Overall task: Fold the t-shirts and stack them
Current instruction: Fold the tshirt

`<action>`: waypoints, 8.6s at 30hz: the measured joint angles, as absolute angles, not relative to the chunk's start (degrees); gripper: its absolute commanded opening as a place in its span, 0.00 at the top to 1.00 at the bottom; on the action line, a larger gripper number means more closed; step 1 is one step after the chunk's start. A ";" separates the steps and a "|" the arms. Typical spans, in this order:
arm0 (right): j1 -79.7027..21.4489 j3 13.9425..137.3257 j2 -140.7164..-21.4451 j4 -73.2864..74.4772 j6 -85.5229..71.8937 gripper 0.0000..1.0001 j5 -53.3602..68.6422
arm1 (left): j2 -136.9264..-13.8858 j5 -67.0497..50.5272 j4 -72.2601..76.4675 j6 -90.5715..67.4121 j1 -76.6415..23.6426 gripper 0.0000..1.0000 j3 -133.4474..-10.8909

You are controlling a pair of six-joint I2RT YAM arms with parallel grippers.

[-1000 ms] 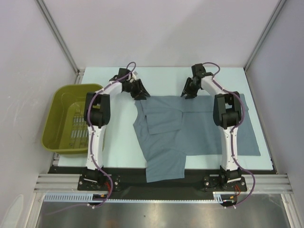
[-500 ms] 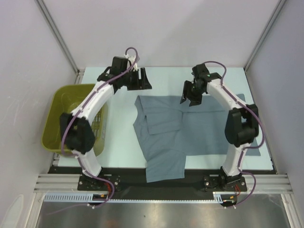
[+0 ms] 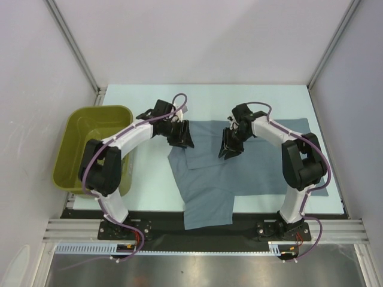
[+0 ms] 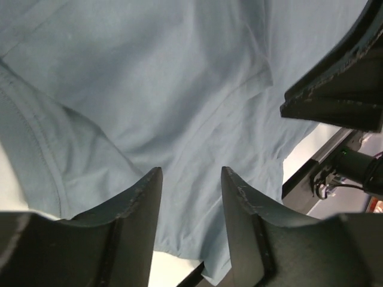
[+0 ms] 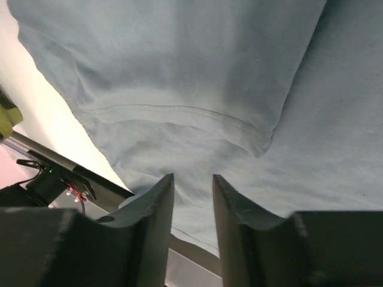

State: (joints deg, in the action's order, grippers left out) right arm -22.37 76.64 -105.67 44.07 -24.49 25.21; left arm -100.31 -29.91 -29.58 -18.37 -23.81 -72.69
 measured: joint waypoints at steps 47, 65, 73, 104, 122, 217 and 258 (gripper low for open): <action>-14.96 56.07 -94.08 23.68 -32.40 0.57 28.05 | -100.07 -30.98 -14.55 -25.50 -26.68 0.56 -54.54; -14.87 57.10 -100.22 23.29 -30.52 0.62 31.51 | -102.28 -32.05 -11.64 -28.75 -26.70 0.67 -54.57; -14.85 59.02 -102.98 23.31 -28.14 0.68 31.20 | -102.37 -35.00 -11.46 -31.03 -26.70 0.78 -54.59; -11.66 66.11 -107.39 35.11 -26.24 0.99 37.85 | -101.69 -47.11 -6.85 -41.54 -23.90 0.81 -50.17; -8.86 71.99 -104.29 41.06 -25.69 0.41 19.73 | -92.27 -31.64 -30.96 -27.24 -21.69 0.14 -65.87; 3.53 59.61 -78.19 51.29 -26.98 0.43 10.90 | -89.73 -16.27 -25.23 -19.09 -27.97 0.43 -72.66; 6.63 51.81 -71.55 50.57 -28.47 0.53 11.86 | -70.24 -2.98 -25.76 -50.94 -33.58 0.82 -30.11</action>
